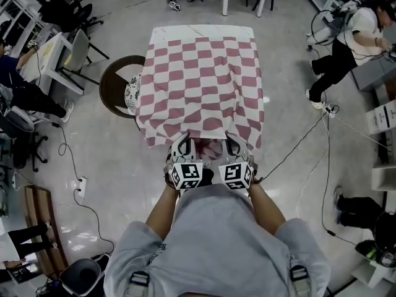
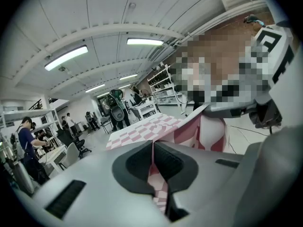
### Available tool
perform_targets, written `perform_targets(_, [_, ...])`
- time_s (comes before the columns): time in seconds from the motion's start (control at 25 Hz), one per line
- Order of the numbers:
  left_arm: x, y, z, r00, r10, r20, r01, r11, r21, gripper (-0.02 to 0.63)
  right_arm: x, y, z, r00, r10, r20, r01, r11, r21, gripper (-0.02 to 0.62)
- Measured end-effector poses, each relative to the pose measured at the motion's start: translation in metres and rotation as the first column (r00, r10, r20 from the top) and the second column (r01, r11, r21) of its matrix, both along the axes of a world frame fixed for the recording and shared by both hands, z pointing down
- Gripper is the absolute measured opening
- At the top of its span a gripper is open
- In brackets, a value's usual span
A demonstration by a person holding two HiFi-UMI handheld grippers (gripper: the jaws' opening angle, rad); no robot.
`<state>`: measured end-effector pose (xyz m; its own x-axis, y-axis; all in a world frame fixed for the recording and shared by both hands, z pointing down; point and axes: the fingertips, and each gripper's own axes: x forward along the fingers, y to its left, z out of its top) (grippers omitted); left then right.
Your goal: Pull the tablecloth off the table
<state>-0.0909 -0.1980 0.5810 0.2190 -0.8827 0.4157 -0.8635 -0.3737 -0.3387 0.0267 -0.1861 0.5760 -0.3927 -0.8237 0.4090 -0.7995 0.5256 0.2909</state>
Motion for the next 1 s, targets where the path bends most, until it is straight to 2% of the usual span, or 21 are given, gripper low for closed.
perform_targets(0.28, [0.013,0.02,-0.042,0.995,-0.051,-0.088,0.057,0.996,0.071,0.005,0.014,0.019,-0.036,0.996,0.005,0.094,-0.009,0.999,0.033,0.008])
perform_targets(0.64, [0.026,0.136,-0.089,0.979,-0.016,-0.205,0.057,0.979,0.196,0.005,0.022,0.142,-0.072,0.978,-0.01,0.208,-0.016,0.992,0.124,0.008])
perform_targets(0.88, [0.045,0.2,-0.136,0.968,0.012,-0.253,0.05,0.97,0.239,0.005,0.039,0.21,-0.116,0.943,-0.049,0.329,-0.004,0.987,0.159,0.008])
perform_targets(1.0, [0.051,0.227,-0.169,0.951,0.031,-0.308,0.059,0.959,0.278,0.005,0.041,0.236,-0.158,0.904,-0.109,0.414,-0.009,0.962,0.273,0.008])
